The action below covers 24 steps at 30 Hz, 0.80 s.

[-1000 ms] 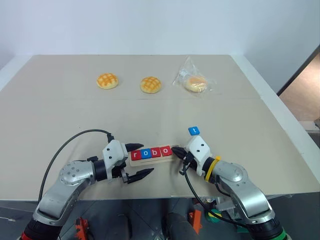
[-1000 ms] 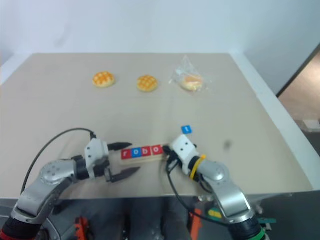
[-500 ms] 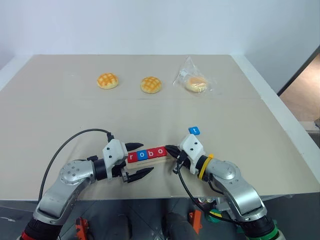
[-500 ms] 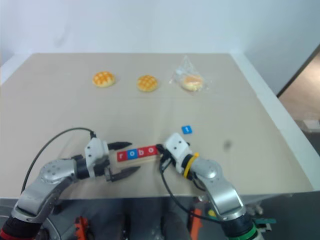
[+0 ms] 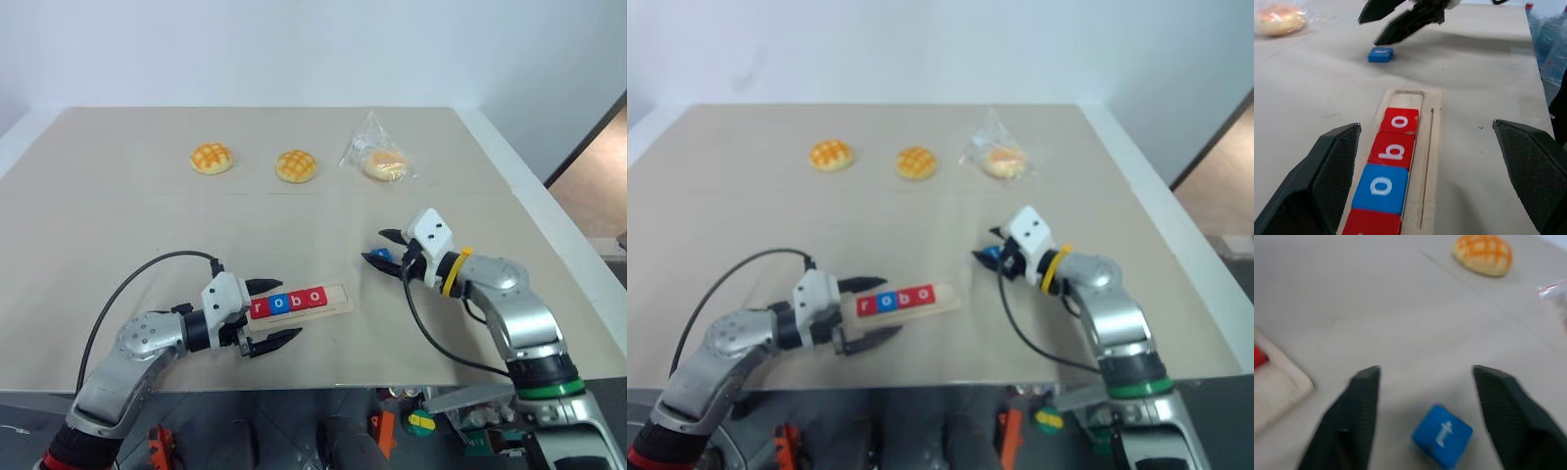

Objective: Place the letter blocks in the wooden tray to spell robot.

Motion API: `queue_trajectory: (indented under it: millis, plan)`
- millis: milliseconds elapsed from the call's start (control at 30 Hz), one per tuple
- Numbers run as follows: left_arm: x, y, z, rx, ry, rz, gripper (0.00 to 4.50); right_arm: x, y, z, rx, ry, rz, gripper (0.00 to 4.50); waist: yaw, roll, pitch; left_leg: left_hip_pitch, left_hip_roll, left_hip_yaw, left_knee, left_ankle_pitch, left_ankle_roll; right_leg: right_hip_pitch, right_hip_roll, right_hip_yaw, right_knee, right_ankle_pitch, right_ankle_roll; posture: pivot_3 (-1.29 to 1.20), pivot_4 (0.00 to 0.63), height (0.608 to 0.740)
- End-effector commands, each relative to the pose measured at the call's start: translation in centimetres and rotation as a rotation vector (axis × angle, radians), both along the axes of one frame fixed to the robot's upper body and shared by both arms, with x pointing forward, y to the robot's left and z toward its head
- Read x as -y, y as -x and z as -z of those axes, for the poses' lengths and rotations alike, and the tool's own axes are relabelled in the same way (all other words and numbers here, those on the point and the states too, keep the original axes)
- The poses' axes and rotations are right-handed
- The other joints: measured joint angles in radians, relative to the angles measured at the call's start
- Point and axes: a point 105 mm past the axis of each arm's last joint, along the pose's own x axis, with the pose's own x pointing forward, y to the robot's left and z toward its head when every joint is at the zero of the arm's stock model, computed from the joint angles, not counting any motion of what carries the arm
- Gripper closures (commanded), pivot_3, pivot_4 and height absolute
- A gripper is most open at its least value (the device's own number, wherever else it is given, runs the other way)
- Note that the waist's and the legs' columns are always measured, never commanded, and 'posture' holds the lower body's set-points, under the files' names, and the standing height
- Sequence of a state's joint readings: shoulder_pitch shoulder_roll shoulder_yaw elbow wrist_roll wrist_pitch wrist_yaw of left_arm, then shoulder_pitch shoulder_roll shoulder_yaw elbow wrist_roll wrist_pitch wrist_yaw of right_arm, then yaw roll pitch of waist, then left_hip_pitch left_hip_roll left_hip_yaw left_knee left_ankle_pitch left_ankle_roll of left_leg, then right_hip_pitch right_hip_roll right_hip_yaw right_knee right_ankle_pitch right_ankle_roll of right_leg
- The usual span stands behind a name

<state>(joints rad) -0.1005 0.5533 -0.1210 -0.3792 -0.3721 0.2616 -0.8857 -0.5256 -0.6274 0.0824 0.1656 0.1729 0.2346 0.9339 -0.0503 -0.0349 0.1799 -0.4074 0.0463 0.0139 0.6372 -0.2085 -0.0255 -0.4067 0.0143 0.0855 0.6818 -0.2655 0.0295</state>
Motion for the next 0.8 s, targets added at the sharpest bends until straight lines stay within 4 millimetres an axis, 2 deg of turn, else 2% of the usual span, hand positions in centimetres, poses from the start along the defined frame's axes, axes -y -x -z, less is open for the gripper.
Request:
queue_trajectory:
  millis: [33,133,233,433,467,800]
  plan:
    - [0.4,0.1,-0.8,0.039,0.01,0.033,0.0,-0.2,-0.4,-0.2,-0.01,0.038,-0.152,0.2,-0.002,0.0,0.0,0.0,0.0,0.0,0.0,0.0,0.0,0.0,0.0,0.0,0.0,0.0,0.0,0.0,0.15,0.74]
    - [0.4,0.0,-0.9,0.042,0.008,0.035,0.0,0.0,-1.4,0.1,-0.045,0.028,-0.187,0.09,-0.001,0.0,0.0,0.0,0.0,0.0,0.0,0.0,0.0,0.0,0.0,0.0,0.0,0.0,-0.001,0.0,0.15,0.74]
    - [0.2,0.2,-0.8,0.041,0.005,0.026,0.0,0.2,-1.5,0.9,-0.078,0.077,-0.251,0.09,0.001,0.0,0.0,0.0,0.0,0.0,0.0,0.0,0.0,0.0,0.0,0.0,0.0,0.001,-0.002,0.0,0.15,0.74]
    - [0.0,0.6,-0.7,0.035,-0.001,0.01,0.0,1.0,-2.5,1.6,-0.094,0.122,-0.247,0.09,0.001,0.0,0.0,0.0,-0.001,0.001,0.0,0.0,0.0,0.0,-0.002,0.001,0.0,0.003,-0.006,0.0,0.15,0.74]
    - [-0.1,0.6,-0.7,0.036,-0.003,0.007,0.0,1.2,-2.5,1.7,-0.1,0.123,-0.243,0.35,0.001,0.0,0.0,0.0,-0.001,0.001,0.0,0.0,0.0,0.0,-0.002,0.001,0.0,0.003,-0.006,0.0,0.15,0.74]
    - [-0.1,0.8,-0.4,0.029,-0.016,0.0,0.0,1.9,-1.8,3.0,-0.135,0.125,-0.258,0.35,0.001,0.0,0.0,0.0,0.0,0.001,0.0,0.0,0.0,0.001,-0.001,0.0,0.0,0.004,-0.007,0.0,0.15,0.74]
